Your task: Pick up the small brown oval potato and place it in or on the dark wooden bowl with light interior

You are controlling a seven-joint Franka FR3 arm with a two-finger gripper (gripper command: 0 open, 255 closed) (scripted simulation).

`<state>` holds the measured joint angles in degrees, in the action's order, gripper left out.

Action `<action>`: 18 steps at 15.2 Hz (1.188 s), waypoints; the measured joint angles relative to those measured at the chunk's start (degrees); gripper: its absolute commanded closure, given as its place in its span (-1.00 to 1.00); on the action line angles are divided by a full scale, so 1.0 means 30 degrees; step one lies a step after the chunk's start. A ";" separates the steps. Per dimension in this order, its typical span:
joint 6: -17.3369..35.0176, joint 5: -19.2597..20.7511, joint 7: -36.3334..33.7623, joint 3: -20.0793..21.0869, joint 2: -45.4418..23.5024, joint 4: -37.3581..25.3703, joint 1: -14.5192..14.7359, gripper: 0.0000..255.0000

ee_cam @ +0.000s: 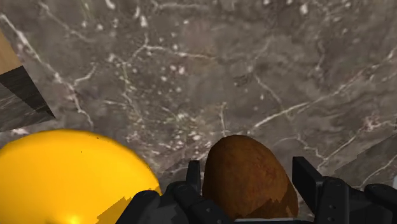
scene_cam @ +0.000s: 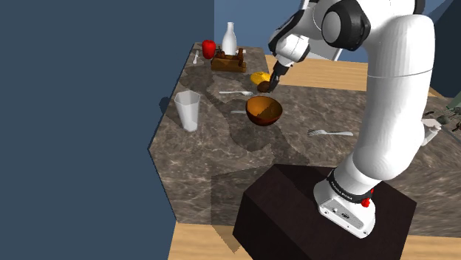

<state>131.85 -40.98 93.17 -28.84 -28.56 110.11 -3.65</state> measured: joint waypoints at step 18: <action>-0.2799 0.2771 -0.2457 -0.1375 0.2886 -0.0733 0.0933 1.00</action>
<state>123.46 -32.67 85.80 -32.96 -19.91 107.91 -0.85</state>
